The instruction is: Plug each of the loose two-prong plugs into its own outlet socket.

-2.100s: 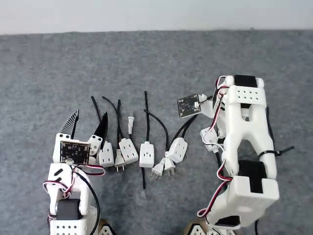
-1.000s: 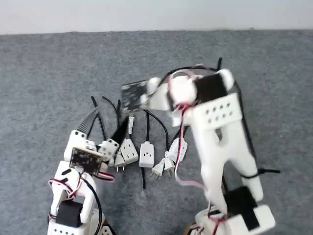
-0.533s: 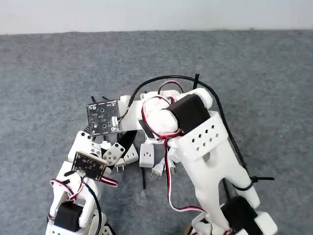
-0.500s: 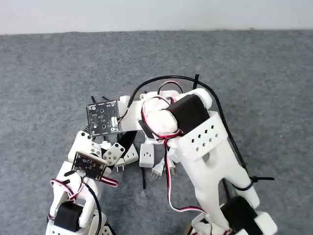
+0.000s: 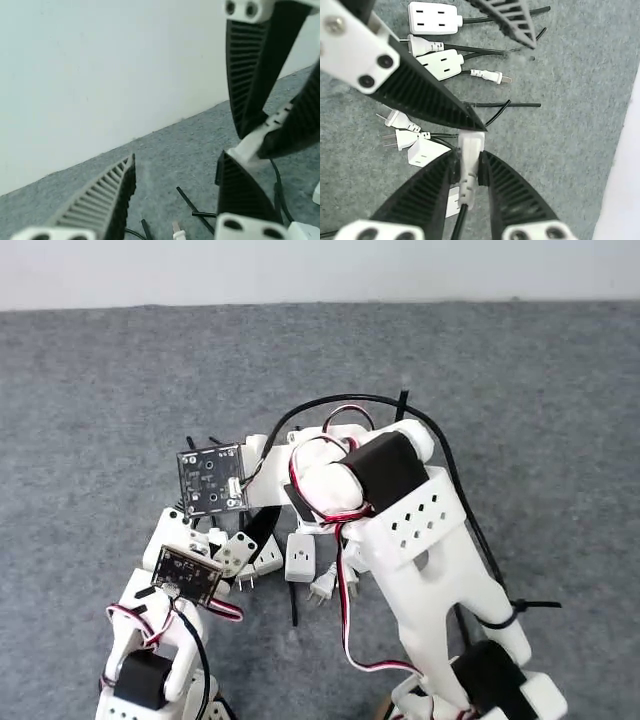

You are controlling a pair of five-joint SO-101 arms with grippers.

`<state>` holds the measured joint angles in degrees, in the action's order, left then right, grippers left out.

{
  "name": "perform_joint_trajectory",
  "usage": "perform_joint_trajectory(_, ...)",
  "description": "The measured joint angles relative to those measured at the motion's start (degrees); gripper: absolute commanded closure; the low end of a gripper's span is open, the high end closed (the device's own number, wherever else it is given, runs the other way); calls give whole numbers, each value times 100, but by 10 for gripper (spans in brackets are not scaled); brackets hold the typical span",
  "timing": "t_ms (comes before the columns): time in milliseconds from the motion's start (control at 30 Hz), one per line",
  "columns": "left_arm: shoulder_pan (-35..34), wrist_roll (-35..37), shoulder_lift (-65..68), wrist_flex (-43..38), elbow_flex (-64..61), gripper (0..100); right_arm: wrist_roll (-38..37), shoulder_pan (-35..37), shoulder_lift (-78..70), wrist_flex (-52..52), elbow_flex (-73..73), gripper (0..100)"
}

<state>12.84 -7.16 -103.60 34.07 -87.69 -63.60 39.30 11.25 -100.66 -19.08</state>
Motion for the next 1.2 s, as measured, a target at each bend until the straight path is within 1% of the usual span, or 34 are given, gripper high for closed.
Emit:
perform_joint_trajectory(300,0,35,0,0,-70,739,0,9,0,0,0,989)
perform_joint_trajectory(567,202,35,0,0,-53,739,149,53,105,0,0,989)
perform_joint_trajectory(900,334,53,0,0,-123,739,273,396,308,0,0,989)
perform_joint_trajectory(1200,316,62,0,0,-114,739,299,404,308,0,0,989)
